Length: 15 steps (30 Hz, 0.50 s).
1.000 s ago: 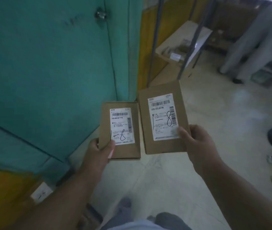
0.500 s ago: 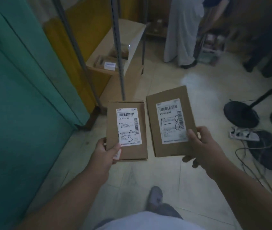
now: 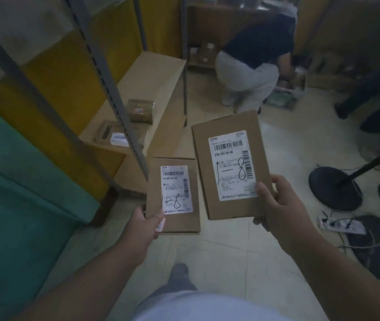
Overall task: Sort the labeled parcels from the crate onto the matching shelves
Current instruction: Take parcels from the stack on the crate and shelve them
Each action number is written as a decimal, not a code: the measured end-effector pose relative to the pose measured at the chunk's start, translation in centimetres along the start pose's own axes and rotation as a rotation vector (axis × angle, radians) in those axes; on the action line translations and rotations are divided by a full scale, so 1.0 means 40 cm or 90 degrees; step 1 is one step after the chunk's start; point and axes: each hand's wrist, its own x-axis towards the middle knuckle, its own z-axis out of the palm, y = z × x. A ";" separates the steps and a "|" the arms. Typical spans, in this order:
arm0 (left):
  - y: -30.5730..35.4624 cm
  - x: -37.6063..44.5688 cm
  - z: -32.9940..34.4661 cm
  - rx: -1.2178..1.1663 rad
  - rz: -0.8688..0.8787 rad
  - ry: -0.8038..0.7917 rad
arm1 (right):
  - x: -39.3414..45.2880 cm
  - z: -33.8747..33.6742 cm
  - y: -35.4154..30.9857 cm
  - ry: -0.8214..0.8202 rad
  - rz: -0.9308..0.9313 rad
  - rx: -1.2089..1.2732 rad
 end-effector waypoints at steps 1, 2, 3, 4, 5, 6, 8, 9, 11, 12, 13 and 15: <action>0.041 0.043 0.045 0.000 0.002 -0.013 | 0.035 -0.028 -0.015 0.019 -0.011 -0.002; 0.081 0.085 0.092 -0.005 0.000 -0.024 | 0.070 -0.059 -0.031 0.032 -0.017 -0.002; 0.121 0.123 0.140 -0.008 -0.004 -0.036 | 0.103 -0.092 -0.043 0.042 -0.015 -0.004; 0.160 0.159 0.190 -0.011 -0.002 -0.052 | 0.138 -0.123 -0.053 0.051 -0.010 -0.003; 0.196 0.191 0.239 -0.013 0.007 -0.069 | 0.177 -0.151 -0.056 0.062 -0.008 0.001; 0.226 0.224 0.286 -0.014 0.013 -0.082 | 0.221 -0.177 -0.057 0.076 -0.006 0.005; 0.271 0.283 0.378 -0.012 0.019 -0.097 | 0.321 -0.220 -0.049 0.089 0.001 0.011; 0.292 0.310 0.421 -0.017 0.021 -0.097 | 0.377 -0.239 -0.046 0.083 0.002 0.013; 0.328 0.359 0.493 -0.037 0.018 -0.078 | 0.501 -0.271 -0.046 0.039 0.002 0.006; 0.339 0.382 0.519 -0.056 0.008 -0.060 | 0.567 -0.285 -0.051 0.009 0.001 -0.010; 0.355 0.400 0.541 -0.076 -0.003 -0.039 | 0.627 -0.296 -0.061 -0.017 0.001 -0.025; 0.385 0.416 0.571 -0.113 -0.019 0.011 | 0.730 -0.317 -0.094 -0.056 0.001 -0.046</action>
